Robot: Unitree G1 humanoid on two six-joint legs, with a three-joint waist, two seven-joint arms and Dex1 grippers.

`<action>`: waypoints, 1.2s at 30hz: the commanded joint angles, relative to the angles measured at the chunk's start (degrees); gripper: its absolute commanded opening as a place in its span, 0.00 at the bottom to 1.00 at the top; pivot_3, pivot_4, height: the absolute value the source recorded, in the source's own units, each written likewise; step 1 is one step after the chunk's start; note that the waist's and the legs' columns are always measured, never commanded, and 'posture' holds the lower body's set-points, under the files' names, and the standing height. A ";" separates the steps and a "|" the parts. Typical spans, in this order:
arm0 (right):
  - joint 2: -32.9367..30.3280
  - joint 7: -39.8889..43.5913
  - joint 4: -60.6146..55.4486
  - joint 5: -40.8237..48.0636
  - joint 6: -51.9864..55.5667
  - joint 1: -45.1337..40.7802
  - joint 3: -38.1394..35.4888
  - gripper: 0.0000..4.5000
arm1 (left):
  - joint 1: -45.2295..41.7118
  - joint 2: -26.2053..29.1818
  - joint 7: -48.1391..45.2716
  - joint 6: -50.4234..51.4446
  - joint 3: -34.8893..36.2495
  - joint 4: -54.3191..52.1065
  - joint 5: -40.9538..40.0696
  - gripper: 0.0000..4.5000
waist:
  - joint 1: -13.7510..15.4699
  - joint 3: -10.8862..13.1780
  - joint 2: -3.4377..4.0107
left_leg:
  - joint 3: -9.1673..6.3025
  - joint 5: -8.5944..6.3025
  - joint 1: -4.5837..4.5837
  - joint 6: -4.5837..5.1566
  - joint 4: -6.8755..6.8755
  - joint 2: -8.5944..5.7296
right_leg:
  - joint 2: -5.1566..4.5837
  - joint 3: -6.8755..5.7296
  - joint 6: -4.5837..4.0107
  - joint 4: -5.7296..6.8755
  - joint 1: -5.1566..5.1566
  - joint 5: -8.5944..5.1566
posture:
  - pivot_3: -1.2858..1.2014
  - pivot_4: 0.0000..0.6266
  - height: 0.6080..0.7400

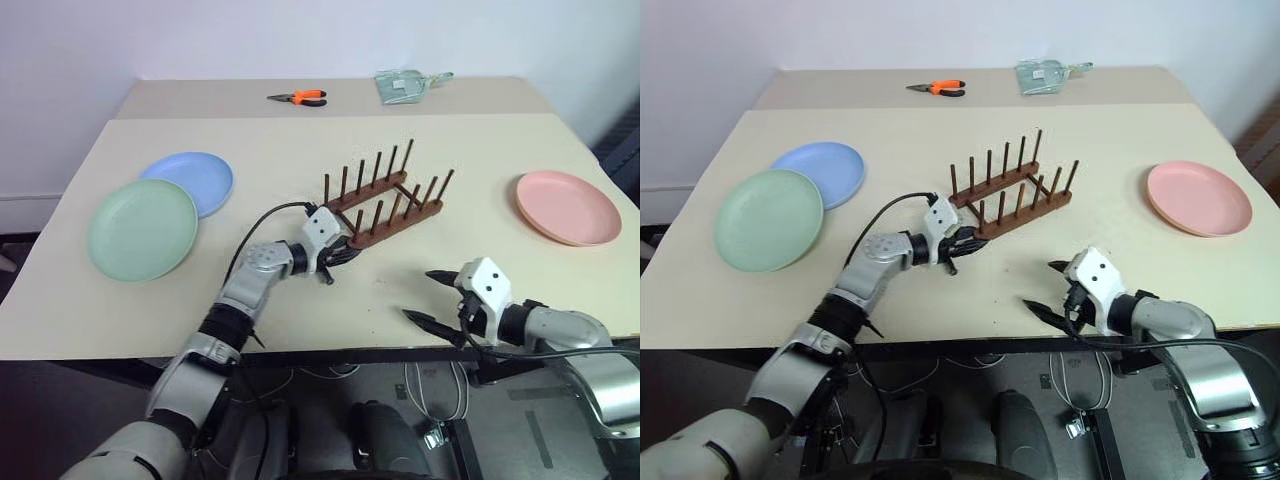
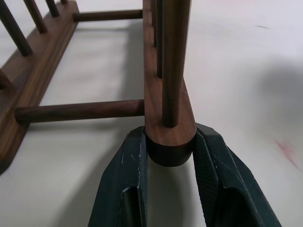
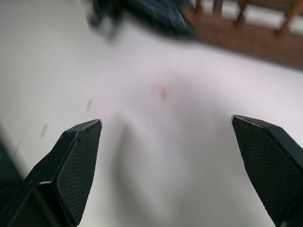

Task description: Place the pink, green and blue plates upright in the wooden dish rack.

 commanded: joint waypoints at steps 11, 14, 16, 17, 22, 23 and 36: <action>1.14 -1.82 0.06 -0.84 -4.10 -0.77 -1.83 1.00 | -10.18 0.89 -13.34 -11.59 1.82 18.58 0.61 0.61 | 0.10 0.01 -0.01 | 0.03 -0.09 -0.08 0.16 0.13 -0.07 | 0.03 -0.05 0.03 -0.05 0.02 0.01 | 0.52 0.24 1.00; 1.02 -2.73 1.02 -1.89 -4.23 -1.21 -1.78 1.00 | -8.53 2.57 -12.57 -8.82 1.82 16.47 1.80 0.93 | 0.05 0.01 -0.02 | 0.03 -0.09 -0.08 0.16 0.13 -0.06 | 0.02 -0.04 0.06 -0.04 0.02 0.03 | 0.52 0.24 1.00; 0.50 -3.82 2.53 -3.46 -4.01 -1.98 -1.53 1.00 | -5.85 5.40 -12.62 -4.20 2.01 11.87 2.02 0.93 | -0.23 0.01 -0.02 | 0.03 -0.09 -0.07 0.16 0.13 -0.05 | 0.05 -0.04 0.07 -0.04 0.02 0.03 | 0.52 0.24 1.00; 0.26 -4.58 3.61 -4.49 -3.86 -2.50 -1.40 0.94 | -3.60 7.29 -13.46 -1.76 2.30 7.93 1.42 0.95 | -0.28 0.01 -0.02 | 0.04 -0.09 -0.07 0.16 0.13 -0.03 | 0.05 -0.01 0.07 -0.04 0.01 0.03 | 0.52 0.24 1.00; -0.78 -5.86 7.81 -7.61 -2.86 -4.96 -0.29 0.48 | 8.08 13.31 -15.59 13.12 3.99 -16.15 -5.07 0.51 | -0.84 -0.02 0.03 | 0.04 -0.09 -0.03 0.15 0.08 0.07 | 0.03 0.06 0.05 0.02 -0.03 0.02 | 0.52 0.24 1.00; -1.10 -5.90 8.95 -8.61 -3.10 -5.60 0.37 0.36 | 9.84 13.52 -15.30 14.81 2.90 -20.41 -5.21 0.40 | -0.73 -0.02 0.04 | 0.05 -0.09 -0.03 0.15 0.08 0.06 | 0.00 0.06 0.05 0.02 -0.02 0.02 | 0.52 0.24 1.00; 3.61 -13.08 29.08 -21.34 -6.60 -21.39 9.89 0.01 | 8.63 -1.05 17.27 22.16 -5.63 -19.28 12.00 0.17 | 0.02 -0.04 0.01 | 0.05 -0.10 0.15 0.18 0.19 -0.10 | -0.10 0.06 0.07 -0.03 0.29 0.04 | 0.52 0.24 1.00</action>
